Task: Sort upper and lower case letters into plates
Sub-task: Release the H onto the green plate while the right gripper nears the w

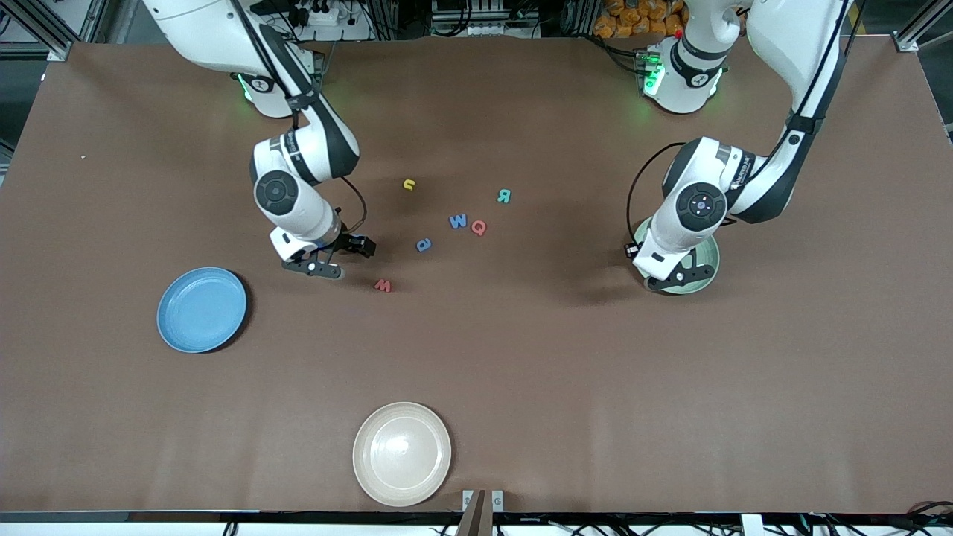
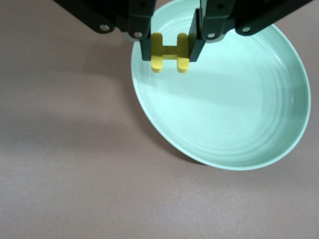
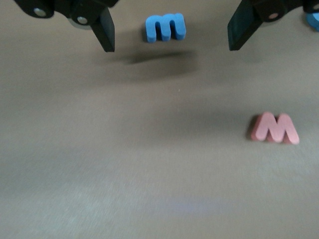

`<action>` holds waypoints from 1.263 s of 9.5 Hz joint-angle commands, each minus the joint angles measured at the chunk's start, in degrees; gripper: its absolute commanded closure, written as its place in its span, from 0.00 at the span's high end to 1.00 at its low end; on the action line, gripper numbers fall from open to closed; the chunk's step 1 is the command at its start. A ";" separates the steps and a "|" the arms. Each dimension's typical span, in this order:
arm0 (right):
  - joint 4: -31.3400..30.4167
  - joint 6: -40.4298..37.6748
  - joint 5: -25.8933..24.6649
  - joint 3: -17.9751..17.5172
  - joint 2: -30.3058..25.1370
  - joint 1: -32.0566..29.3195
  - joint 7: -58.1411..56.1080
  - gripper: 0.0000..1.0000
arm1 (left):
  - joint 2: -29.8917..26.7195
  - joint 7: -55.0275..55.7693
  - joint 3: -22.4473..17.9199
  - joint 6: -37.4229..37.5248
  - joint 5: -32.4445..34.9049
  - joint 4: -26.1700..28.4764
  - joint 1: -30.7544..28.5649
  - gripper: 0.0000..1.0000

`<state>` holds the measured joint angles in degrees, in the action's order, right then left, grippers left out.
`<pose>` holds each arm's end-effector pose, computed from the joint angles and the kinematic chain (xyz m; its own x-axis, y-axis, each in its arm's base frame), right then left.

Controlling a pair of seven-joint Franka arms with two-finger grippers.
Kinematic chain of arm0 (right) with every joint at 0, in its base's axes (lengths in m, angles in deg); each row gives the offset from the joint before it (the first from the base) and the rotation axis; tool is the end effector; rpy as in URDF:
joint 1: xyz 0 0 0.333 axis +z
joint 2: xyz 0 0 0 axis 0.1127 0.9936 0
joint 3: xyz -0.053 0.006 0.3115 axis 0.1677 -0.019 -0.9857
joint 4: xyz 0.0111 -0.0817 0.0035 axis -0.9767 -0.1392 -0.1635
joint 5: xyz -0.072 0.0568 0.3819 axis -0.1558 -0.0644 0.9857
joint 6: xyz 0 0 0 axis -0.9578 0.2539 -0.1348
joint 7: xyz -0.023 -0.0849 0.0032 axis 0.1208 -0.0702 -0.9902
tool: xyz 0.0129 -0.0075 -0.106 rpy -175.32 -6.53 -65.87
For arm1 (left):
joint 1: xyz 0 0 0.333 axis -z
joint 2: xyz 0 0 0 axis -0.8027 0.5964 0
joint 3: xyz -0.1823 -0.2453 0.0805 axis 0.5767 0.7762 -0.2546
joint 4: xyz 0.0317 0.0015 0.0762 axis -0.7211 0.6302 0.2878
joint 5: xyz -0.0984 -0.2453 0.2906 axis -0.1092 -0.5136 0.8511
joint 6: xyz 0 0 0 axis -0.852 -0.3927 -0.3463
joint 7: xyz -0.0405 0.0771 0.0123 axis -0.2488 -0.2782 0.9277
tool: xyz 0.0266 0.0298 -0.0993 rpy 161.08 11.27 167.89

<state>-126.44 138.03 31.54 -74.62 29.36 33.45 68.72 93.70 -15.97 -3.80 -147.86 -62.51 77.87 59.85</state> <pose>0.4695 0.2263 0.1933 0.9763 -0.1854 -0.1116 -0.1883 -0.9820 -0.0160 0.5063 -0.1807 0.2281 0.9783 0.1645 -0.1262 0.1432 -0.9763 -0.1625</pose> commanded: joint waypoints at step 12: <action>-6.45 7.36 0.80 0.33 -0.04 3.70 -0.42 1.00 | 11.51 41.63 8.72 -1.28 -4.52 -16.59 15.48 1.00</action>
<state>-131.74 144.31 31.54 -74.56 29.51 36.88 68.60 101.83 22.50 5.31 -149.56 -66.47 65.91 73.18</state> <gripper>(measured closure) 0.000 0.000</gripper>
